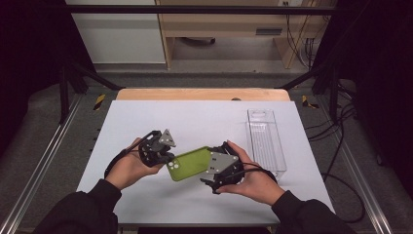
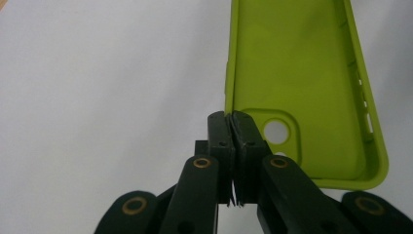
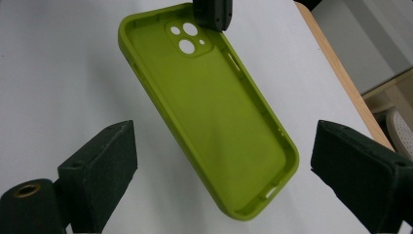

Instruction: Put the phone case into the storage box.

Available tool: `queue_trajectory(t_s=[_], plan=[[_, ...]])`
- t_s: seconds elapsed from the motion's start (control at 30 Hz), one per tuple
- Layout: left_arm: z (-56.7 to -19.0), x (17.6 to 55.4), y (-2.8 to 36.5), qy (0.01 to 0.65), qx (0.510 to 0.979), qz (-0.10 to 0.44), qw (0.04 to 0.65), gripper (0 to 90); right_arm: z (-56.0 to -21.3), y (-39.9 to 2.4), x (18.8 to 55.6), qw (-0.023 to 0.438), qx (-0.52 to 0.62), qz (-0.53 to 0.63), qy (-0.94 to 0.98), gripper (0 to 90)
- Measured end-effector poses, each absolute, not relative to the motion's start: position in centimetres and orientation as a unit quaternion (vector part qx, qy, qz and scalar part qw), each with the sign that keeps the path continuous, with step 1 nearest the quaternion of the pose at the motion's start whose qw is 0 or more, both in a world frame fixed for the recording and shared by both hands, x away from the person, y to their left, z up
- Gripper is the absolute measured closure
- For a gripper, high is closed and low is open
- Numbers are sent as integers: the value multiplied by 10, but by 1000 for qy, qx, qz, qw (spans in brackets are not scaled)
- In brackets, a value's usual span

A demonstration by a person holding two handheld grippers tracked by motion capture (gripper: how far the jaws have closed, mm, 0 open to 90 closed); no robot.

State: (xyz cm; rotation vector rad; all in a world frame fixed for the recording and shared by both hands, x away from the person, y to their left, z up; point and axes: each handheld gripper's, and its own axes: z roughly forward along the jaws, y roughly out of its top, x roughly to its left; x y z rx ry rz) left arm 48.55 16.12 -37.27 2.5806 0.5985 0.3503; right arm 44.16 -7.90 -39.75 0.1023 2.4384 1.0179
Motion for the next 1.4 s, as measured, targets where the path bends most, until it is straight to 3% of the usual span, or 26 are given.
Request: queue_trajectory(t_s=[0.4, 1.17, 1.4], plan=[[-369, 483, 156, 212, 942, 128, 226, 879, -396, -63, 440, 240, 7, 364, 900, 164], [-370, 481, 153, 201, 948, 131, 211, 878, -406, -40, 432, 200, -78, 335, 918, 614], [-369, 481, 153, 197, 949, 131, 208, 878, -407, -37, 433, 192, -95, 321, 922, 686]])
